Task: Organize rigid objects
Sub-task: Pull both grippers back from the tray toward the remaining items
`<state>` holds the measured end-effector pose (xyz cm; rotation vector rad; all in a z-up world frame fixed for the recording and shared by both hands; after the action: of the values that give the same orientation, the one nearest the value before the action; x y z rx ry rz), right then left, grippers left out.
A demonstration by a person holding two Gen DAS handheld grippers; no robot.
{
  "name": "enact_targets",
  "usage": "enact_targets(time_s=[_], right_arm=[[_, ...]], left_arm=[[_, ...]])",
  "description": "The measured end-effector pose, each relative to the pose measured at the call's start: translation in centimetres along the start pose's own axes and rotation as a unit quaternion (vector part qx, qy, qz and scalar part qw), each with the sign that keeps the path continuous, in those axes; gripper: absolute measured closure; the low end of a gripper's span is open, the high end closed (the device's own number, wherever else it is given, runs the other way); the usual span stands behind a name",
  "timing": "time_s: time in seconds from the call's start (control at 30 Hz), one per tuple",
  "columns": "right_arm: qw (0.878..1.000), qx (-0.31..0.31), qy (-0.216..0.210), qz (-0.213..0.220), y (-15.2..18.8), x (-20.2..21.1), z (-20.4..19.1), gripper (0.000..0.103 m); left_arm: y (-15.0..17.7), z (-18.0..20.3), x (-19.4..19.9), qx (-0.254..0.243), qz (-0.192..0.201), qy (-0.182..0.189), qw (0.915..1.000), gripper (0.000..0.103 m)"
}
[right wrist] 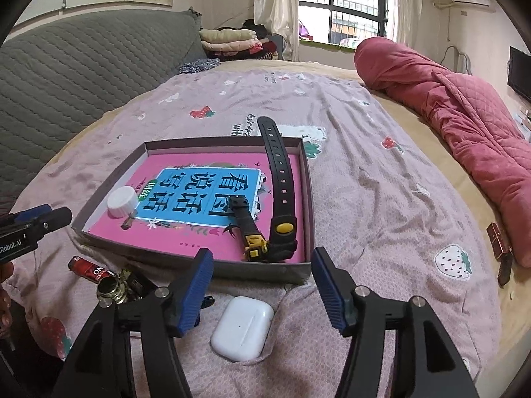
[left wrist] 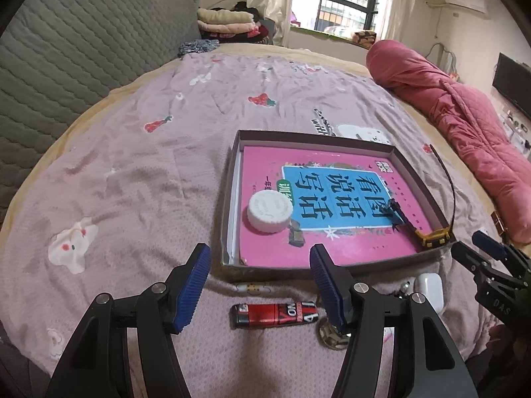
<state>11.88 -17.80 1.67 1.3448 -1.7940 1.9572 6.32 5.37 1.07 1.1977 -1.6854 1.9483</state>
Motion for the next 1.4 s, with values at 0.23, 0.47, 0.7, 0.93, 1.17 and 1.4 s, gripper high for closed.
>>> enact_targets(time_s=[0.23,0.47,0.7,0.93,1.17,1.4], right_arm=[[1.000,-0.001,-0.010,0.004,0.0,0.5,-0.6,0.042],[1.000,-0.016,-0.018,0.019,-0.2,1.5,-0.4,0.042],[0.999,-0.018,-0.020,0.030,-0.2,2.5,-0.4,0.042],[0.999,-0.009,-0.029,0.035,0.0,3.5,-1.1,0.042],[0.998,-0.010,-0.038,0.041,0.0,4.1,-1.3,0.042],[0.998,-0.012,-0.048,0.035,0.5,4.4,-1.5,0.042]], left_arm=[[0.7,-0.8,1.0,-0.004,-0.005,0.000,1.0000,0.038],[0.4,-2.0,1.8,0.013,-0.001,-0.006,0.9999,0.038],[0.2,-2.5,2.8,0.016,0.006,-0.007,0.9998,0.037],[0.3,-2.2,3.9,0.011,0.015,-0.004,0.9998,0.037],[0.7,-1.7,4.8,0.000,0.018,0.005,0.9998,0.037],[1.5,-0.2,5.1,-0.019,0.015,0.020,0.9995,0.037]])
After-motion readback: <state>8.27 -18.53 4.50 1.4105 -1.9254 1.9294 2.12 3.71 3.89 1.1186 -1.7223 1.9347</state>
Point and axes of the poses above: each gripper's, at about its wrist camera, not at the fingertips, and x roughly against the way its jaws point, z to its right, y to its underside, the point moved 2 cm from there along -x, roughly the way its jaws point, and after that the axes turned 11 degrees about -y, right-handed, at the moved point
